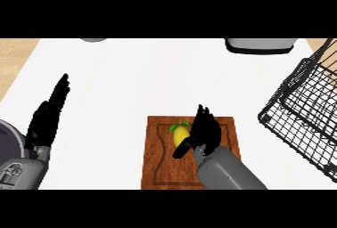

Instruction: Pick the lemon from the cutting board and place it in the tiered basket

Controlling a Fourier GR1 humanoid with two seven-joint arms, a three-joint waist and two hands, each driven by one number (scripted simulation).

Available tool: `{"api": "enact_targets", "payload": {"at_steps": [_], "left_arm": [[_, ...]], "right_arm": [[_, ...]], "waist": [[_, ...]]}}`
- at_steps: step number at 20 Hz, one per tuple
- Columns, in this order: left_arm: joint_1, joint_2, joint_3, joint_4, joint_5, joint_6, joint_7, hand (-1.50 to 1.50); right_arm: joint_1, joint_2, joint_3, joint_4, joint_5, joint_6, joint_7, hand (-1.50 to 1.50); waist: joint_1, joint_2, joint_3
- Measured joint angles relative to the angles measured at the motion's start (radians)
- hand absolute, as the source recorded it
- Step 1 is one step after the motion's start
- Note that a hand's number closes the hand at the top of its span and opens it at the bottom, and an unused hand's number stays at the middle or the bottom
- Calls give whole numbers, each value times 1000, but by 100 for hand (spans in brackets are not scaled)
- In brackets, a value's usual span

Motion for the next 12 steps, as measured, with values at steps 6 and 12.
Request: {"api": "enact_targets", "payload": {"at_steps": [6, 12], "left_arm": [[6, -8, 1, 1, -13, -9, -8, 0], [-13, -16, 9, -2, -18, -24, 7, 0]], "right_arm": [[-29, 1, 24, 69, -69, -49, -11, -150], [-93, -13, 81, 141, -184, -54, -34, 150]], "waist": [[5, 2, 0], [7, -3, -5]]}}
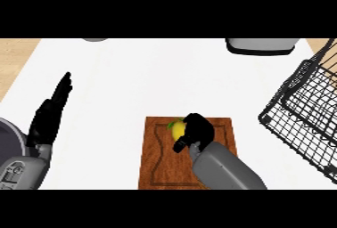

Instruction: Pick the lemon from the cutting board and place it in the tiered basket

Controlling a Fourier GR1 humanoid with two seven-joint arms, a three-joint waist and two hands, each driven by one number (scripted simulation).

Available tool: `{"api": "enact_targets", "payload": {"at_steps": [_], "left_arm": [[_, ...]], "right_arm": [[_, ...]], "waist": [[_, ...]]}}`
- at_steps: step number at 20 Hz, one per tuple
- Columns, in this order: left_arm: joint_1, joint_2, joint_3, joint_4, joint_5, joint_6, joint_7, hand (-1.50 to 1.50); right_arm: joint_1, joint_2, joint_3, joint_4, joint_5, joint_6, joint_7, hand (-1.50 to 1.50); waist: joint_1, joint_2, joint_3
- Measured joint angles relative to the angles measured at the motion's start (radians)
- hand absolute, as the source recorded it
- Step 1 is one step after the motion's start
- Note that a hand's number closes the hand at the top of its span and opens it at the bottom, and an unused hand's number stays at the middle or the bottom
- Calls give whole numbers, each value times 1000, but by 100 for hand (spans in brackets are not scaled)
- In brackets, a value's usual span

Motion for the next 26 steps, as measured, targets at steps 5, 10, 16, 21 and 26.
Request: {"api": "enact_targets", "payload": {"at_steps": [5, 10, 16, 21, 26], "left_arm": [[11, -4, 15, -3, -11, -8, -3, 0], [7, -10, 31, 4, -14, -17, -5, 0], [3, -1, 45, -12, -9, -38, 3, 0], [10, -18, 38, -6, -24, -27, -1, 0], [19, -20, 38, -13, -31, -23, 9, 0]], "right_arm": [[-53, -4, 45, 59, -7, 3, -17, 150], [-67, 4, 32, 54, -38, -38, -39, 150], [-205, 16, -85, 212, 13, -98, -77, 150], [-346, 16, -171, 344, 102, -190, -108, 150], [-461, -13, -215, 387, 251, -320, -110, 150]], "waist": [[-6, -3, -1], [-8, 0, 2], [3, 8, 5], [7, 9, 5], [-6, 0, 4]]}}
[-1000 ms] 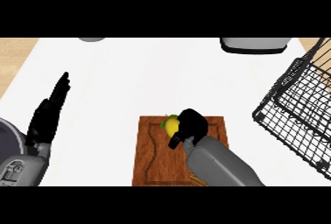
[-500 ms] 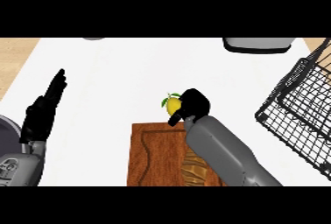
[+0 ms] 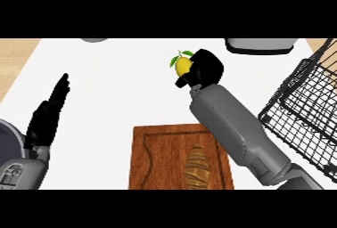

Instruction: Pick the lemon from the cutting board and place it in the tiered basket

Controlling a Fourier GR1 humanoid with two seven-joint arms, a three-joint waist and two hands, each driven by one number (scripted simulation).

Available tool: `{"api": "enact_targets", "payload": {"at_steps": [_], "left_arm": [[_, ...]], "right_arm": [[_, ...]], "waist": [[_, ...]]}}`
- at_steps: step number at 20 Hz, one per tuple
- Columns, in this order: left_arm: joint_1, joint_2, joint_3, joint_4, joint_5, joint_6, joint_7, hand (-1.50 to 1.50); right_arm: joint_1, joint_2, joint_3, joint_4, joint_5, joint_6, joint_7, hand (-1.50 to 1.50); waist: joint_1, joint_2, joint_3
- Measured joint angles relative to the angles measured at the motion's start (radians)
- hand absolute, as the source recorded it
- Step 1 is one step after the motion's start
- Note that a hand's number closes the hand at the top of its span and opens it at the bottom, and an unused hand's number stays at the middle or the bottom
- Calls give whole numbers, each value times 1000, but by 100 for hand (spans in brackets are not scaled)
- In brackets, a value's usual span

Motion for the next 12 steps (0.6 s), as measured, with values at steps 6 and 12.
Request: {"api": "enact_targets", "payload": {"at_steps": [6, 12], "left_arm": [[22, 1, 14, 13, -2, 3, -12, 0], [39, 15, 37, 6, 6, -7, -11, 0]], "right_arm": [[-132, -62, -24, 9, 195, -36, 52, 150], [-212, -146, -52, -6, 332, 37, 127, 150]], "waist": [[-26, -11, -1], [-42, -16, -1]]}}
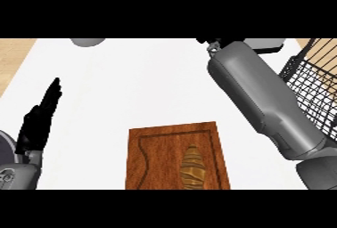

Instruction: Pick the lemon from the cutting board and place it in the tiered basket

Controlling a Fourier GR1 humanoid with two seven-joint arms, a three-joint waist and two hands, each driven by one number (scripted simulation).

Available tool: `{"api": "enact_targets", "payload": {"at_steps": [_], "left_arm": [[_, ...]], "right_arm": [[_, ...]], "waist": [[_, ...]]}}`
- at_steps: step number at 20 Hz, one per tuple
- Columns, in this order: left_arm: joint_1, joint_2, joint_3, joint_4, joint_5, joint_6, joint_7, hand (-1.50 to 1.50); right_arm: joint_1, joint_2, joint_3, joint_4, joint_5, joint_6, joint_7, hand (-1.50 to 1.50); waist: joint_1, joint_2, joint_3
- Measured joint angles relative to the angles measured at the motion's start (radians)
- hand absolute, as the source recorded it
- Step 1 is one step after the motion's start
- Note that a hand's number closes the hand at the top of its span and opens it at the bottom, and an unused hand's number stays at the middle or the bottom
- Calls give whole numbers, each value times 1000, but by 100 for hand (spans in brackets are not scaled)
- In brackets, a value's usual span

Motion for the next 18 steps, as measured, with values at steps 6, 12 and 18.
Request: {"api": "enact_targets", "payload": {"at_steps": [6, 12, 18], "left_arm": [[5, -3, 11, -12, -2, 0, 4, 0], [2, -15, 12, -21, -10, -3, 17, 0], [20, -24, 7, -44, -20, -4, 16, 0]], "right_arm": [[-12, -64, -60, -94, 11, 88, 4, 150], [85, -154, -112, -222, -6, 153, -48, 150], [169, -251, -114, -245, 35, 256, -76, 150]], "waist": [[-6, 1, 1], [-4, 6, 2], [1, 8, 1]]}}
